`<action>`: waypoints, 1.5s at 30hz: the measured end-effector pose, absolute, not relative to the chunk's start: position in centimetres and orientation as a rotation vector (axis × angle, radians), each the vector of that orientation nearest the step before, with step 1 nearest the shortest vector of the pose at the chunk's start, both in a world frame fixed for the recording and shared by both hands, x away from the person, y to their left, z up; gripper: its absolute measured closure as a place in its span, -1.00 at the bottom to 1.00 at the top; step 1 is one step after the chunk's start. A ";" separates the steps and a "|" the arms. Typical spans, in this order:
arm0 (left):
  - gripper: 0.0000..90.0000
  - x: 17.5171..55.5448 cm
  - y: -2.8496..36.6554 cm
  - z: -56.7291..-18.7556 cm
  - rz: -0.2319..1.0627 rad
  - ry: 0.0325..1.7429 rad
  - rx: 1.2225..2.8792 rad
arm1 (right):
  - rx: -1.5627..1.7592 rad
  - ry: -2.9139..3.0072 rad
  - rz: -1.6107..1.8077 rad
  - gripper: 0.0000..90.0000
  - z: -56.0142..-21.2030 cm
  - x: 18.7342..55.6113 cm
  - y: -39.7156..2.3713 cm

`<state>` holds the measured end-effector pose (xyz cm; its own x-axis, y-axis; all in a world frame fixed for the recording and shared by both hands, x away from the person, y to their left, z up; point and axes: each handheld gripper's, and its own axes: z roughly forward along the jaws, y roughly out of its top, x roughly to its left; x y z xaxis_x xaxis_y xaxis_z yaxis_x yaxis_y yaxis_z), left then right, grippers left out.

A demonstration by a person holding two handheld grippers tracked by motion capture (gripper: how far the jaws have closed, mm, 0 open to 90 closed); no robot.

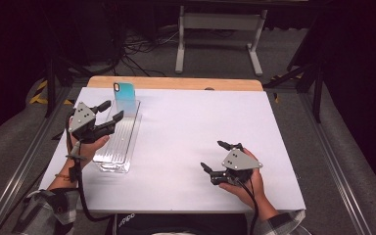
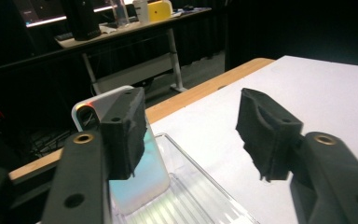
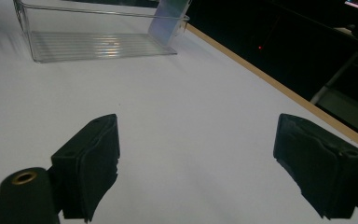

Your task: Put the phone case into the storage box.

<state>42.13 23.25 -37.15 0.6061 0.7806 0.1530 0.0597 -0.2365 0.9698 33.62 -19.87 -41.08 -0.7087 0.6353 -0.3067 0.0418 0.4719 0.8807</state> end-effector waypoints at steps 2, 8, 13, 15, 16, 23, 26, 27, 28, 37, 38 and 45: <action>-0.09 42.0 23.3 -37.2 0.788 0.693 1.697 | 0.559 2.098 1.233 -0.66 -41.1 33.6 -19.9; -0.17 41.4 23.2 -37.1 0.786 0.683 1.701 | 0.560 2.098 1.234 -0.67 -41.1 33.6 -19.9; -0.21 41.1 23.1 -37.1 0.788 0.673 1.694 | 0.560 2.098 1.235 -0.67 -41.1 33.6 -19.8; -0.24 40.8 23.1 -37.1 0.789 0.671 1.694 | 0.561 2.098 1.236 -0.67 -41.1 33.6 -19.8; -0.25 40.7 23.1 -37.1 0.787 0.668 1.695 | 0.562 2.096 1.238 -0.67 -41.1 33.6 -19.8; -0.33 40.2 23.0 -37.0 0.787 0.653 1.686 | 0.560 2.095 1.238 -0.67 -41.0 33.6 -19.8; -0.35 40.0 22.8 -37.0 0.781 0.643 1.681 | 0.559 2.093 1.240 -0.67 -41.0 33.6 -19.9; -0.35 39.9 22.8 -37.0 0.782 0.643 1.687 | 0.558 2.094 1.239 -0.67 -41.0 33.6 -19.9; -0.37 39.8 22.8 -37.0 0.782 0.639 1.690 | 0.558 2.094 1.238 -0.67 -41.0 33.6 -19.9; -0.46 39.0 22.4 -36.9 0.766 0.611 1.689 | 0.554 2.091 1.239 -0.67 -41.0 33.6 -19.9; -0.47 38.9 22.4 -36.9 0.763 0.610 1.689 | 0.555 2.089 1.241 -0.67 -40.9 33.6 -19.9; -0.54 38.5 22.3 -36.9 0.745 0.596 1.687 | 0.555 2.088 1.243 -0.67 -40.9 33.5 -20.0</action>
